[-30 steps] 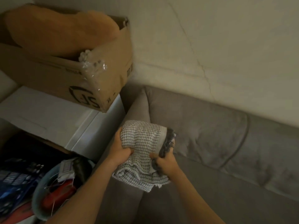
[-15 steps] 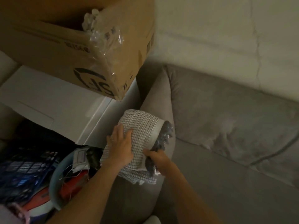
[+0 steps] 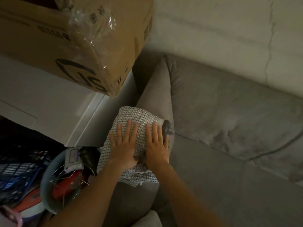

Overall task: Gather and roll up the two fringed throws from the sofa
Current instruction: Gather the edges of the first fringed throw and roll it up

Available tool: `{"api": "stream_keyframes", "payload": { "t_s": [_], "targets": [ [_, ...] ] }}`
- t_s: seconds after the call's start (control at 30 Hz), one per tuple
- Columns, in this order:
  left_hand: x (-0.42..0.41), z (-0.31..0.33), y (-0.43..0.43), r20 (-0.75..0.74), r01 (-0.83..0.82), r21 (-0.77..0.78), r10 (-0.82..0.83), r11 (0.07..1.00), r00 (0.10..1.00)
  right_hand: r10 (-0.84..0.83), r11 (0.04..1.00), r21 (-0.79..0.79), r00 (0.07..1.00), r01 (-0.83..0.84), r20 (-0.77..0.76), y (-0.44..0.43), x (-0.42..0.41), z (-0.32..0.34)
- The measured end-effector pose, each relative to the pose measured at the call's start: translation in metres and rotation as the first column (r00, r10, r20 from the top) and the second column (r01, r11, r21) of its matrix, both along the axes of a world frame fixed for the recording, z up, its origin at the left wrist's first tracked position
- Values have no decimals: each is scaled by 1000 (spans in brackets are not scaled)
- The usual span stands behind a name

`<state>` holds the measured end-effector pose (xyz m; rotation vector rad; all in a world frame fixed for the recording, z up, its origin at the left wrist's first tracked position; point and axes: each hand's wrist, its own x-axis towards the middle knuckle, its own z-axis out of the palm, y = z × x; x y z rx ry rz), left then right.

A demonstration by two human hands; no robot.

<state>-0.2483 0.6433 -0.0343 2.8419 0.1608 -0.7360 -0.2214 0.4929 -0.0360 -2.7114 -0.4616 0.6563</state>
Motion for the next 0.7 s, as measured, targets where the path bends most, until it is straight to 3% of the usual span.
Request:
{"api": "stream_keyframes", "payload": {
  "t_s": [0.27,0.43,0.57,0.7],
  "targets": [
    [6,-6,2,-55,15,-21,-16,1000,998,137,971,-179,981,-161,-137,-3,26,-25],
    [2,7,-2,-62,18,26,-16,999,998,198,974,-69,962,-214,-190,-14,27,-1],
    [0,27,-10,-44,18,58,-15,998,999,201,980,21,975,-200,-95,-33,21,32],
    [-14,48,-25,2,-41,94,41,995,999,183,982,-52,981,-180,59,-54,3,57]
  ]
}}
